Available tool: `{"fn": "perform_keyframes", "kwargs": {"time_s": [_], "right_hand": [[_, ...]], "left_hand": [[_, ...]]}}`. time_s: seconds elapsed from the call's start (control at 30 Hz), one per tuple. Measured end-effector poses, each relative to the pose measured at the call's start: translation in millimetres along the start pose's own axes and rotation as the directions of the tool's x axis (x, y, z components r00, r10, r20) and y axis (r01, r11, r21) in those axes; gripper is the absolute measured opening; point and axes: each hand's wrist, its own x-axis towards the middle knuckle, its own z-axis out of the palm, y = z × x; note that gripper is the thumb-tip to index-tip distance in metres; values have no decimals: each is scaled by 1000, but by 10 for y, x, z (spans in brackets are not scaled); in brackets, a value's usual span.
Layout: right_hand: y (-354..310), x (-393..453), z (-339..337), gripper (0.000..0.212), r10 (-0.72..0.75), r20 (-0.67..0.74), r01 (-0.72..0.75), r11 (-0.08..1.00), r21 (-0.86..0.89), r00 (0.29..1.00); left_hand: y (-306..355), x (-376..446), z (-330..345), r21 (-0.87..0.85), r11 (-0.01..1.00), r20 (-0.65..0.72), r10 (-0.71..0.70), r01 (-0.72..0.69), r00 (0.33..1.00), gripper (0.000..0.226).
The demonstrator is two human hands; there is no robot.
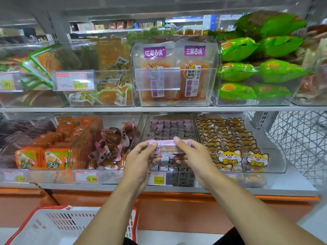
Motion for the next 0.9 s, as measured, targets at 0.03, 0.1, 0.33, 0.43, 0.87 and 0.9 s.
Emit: {"fn": "perform_keyframes", "kwargs": {"time_s": [0.03,0.1,0.33,0.43,0.87,0.9], "right_hand": [[-9,-5,1,36,7,5,-7,1000,11,1000],[-24,-20,-2,36,13,39,-14,999,29,999],[7,-42,-18,51,-147,212,144,989,29,966],[16,-31,19,30,-140,126,138,990,26,982],[-71,11,5,35,152,37,-157,949,273,988],[-64,14,0,30,149,68,-162,954,251,986]], "left_hand": [[4,-2,3,3,1000,-11,3,-3,1000,23],[8,0,2,10,1000,-58,4,-4,998,33],[-2,36,-45,2,999,-134,-38,39,990,36],[-3,32,-31,-15,999,-131,-53,51,990,42],[-14,17,-30,71,997,-152,-20,31,988,38],[-11,20,-34,73,997,-154,-24,35,988,38]]}}
